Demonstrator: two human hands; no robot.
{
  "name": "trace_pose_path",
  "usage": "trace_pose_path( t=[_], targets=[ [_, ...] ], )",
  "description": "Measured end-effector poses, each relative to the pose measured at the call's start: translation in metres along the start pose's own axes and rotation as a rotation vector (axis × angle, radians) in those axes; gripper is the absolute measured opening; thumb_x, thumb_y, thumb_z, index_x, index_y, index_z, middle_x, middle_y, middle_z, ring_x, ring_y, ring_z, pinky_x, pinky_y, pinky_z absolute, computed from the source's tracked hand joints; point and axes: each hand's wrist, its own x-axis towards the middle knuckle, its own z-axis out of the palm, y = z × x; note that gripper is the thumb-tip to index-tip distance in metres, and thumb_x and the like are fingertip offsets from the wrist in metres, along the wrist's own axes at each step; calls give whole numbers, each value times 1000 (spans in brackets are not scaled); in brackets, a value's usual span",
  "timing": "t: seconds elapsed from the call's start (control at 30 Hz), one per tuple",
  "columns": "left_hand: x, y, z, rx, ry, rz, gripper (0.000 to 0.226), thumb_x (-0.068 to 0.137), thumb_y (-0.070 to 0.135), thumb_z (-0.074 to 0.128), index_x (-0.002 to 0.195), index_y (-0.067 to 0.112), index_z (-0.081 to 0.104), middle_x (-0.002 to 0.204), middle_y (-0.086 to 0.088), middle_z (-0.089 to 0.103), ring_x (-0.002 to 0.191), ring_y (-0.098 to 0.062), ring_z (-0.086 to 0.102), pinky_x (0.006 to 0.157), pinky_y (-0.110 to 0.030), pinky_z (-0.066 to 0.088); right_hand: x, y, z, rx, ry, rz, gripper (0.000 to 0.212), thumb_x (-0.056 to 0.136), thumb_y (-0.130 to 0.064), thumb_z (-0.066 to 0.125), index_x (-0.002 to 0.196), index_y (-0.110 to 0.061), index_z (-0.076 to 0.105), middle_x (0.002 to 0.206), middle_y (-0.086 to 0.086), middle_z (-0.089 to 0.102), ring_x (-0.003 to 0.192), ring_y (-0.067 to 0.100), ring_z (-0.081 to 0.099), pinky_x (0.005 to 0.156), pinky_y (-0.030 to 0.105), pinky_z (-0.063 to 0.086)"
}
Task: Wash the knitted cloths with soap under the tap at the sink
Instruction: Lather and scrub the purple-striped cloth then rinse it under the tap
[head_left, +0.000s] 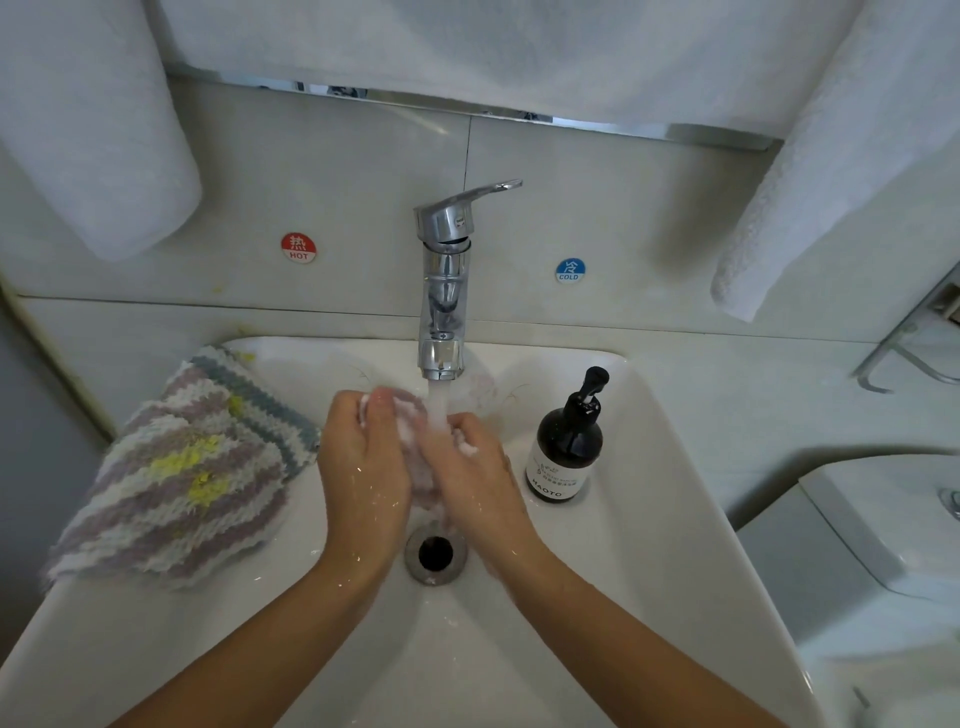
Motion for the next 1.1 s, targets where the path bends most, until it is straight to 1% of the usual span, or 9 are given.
trace_pose_path(
  t=[0.1, 0.2, 0.33, 0.4, 0.53, 0.67, 0.83, 0.97, 1.1],
  targets=[
    [7, -5, -1, -24, 18, -74, 20, 103, 21, 41, 96, 8, 54, 81, 0, 59, 66, -4, 56, 59, -20, 44, -2, -3, -2, -46, -32, 14, 30, 90, -52, 57, 79, -26, 49, 78, -3, 59, 65, 10, 60, 50, 19, 43],
    [10, -4, -1, -19, -25, -161, 15, 103, 26, 41, 107, 12, 46, 86, 6, 54, 69, 2, 54, 58, -15, 42, -3, -1, -1, -40, -12, -68, 17, 94, -36, 59, 83, -28, 49, 73, -3, 57, 54, 6, 56, 46, 20, 45],
    [-2, 4, 1, -20, -184, -189, 24, 98, 39, 46, 111, 20, 43, 93, 8, 57, 78, 0, 60, 62, -16, 47, 1, 2, 1, 37, 94, -124, 6, 96, -15, 51, 98, -20, 56, 96, 14, 65, 82, 26, 65, 71, 43, 58],
    [-9, 4, 4, 0, -257, -148, 26, 94, 42, 52, 111, 24, 42, 94, 9, 61, 77, 4, 63, 58, -11, 47, 2, 1, -2, 105, 124, -108, 10, 97, -14, 52, 101, -22, 57, 100, 12, 67, 94, 28, 66, 82, 42, 56],
    [-6, -3, 7, 86, -196, -66, 10, 96, 33, 52, 96, 25, 47, 78, 8, 60, 64, -1, 59, 53, -15, 44, 3, -2, -9, 207, 120, -90, 28, 92, -3, 54, 99, -30, 57, 109, 8, 63, 94, 22, 64, 84, 39, 55],
    [4, -7, 4, 30, -48, -38, 25, 100, 24, 47, 76, 18, 46, 67, 4, 50, 52, 0, 43, 57, -26, 38, 2, -2, -7, 231, 85, -118, 44, 86, 8, 49, 102, -33, 53, 95, -7, 57, 81, 10, 56, 72, 28, 49],
    [10, -5, 0, -59, 42, -65, 34, 102, 21, 44, 68, 18, 43, 59, 6, 46, 52, -7, 43, 55, -35, 40, 1, 1, -5, 308, 66, -72, 39, 87, 2, 44, 106, -30, 55, 114, 1, 58, 84, 13, 62, 56, 26, 53],
    [10, -4, 0, -80, 43, -74, 38, 101, 22, 46, 64, 16, 44, 52, 12, 45, 47, -2, 42, 51, -23, 38, 1, 0, -5, 291, 63, -22, 41, 69, -10, 46, 100, -33, 59, 109, -6, 55, 100, 26, 62, 76, 49, 58],
    [6, -4, -2, -91, -34, -118, 33, 102, 29, 44, 74, 13, 49, 63, 3, 51, 50, -2, 48, 51, -21, 40, -2, 3, -2, 285, -28, -5, 21, 77, -27, 54, 96, -33, 61, 101, -5, 66, 95, 25, 67, 68, 45, 58]
  ],
)
